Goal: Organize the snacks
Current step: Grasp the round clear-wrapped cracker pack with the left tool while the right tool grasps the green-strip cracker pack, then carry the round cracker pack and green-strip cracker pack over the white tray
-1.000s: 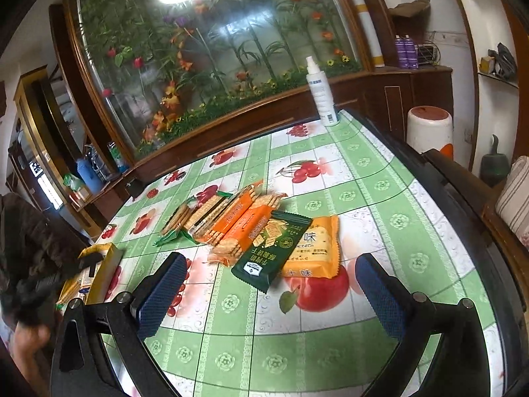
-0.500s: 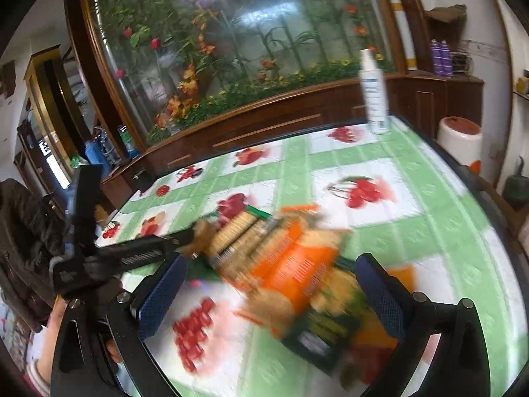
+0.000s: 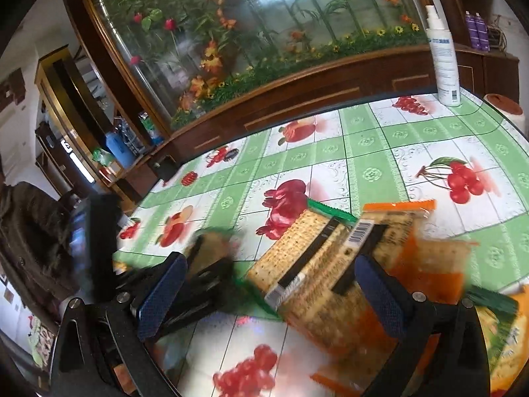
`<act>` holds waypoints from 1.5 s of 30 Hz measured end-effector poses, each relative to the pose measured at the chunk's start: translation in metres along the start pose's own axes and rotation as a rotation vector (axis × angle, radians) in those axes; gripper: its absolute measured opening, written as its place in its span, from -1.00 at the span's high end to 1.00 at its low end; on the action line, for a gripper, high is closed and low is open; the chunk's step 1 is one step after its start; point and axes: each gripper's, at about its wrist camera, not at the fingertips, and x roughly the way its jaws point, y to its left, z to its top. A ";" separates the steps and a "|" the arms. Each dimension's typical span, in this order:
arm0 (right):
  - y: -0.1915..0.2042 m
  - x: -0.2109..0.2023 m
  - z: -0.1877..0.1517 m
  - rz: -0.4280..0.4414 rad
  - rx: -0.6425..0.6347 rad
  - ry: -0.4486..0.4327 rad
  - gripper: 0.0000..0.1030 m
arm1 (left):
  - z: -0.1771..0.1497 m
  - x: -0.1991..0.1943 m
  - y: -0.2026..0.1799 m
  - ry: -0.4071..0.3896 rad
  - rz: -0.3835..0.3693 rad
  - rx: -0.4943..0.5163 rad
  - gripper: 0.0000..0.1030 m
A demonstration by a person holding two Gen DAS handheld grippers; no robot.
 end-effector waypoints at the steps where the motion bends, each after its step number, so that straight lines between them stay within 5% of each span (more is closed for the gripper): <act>1: 0.001 0.004 0.000 -0.011 -0.004 0.005 -0.97 | -0.004 -0.004 0.004 -0.002 0.008 -0.008 -0.49; 15: 0.047 0.077 0.000 -0.391 -0.245 0.183 -0.91 | -0.031 -0.022 0.021 0.045 0.010 -0.013 -0.49; 20: 0.047 0.072 -0.008 -0.317 -0.261 0.221 -0.23 | -0.034 -0.025 0.020 0.046 0.003 -0.004 -0.49; 24: 0.048 0.052 -0.019 -0.260 -0.258 0.212 -0.01 | -0.041 -0.031 0.019 0.042 -0.007 -0.001 -0.48; 39: 0.052 -0.073 -0.049 -0.020 -0.177 0.072 0.07 | -0.085 -0.113 0.033 -0.093 -0.096 -0.070 -0.48; 45: 0.055 -0.105 -0.064 0.092 -0.124 0.034 0.07 | -0.108 -0.159 0.044 -0.154 -0.072 -0.086 -0.48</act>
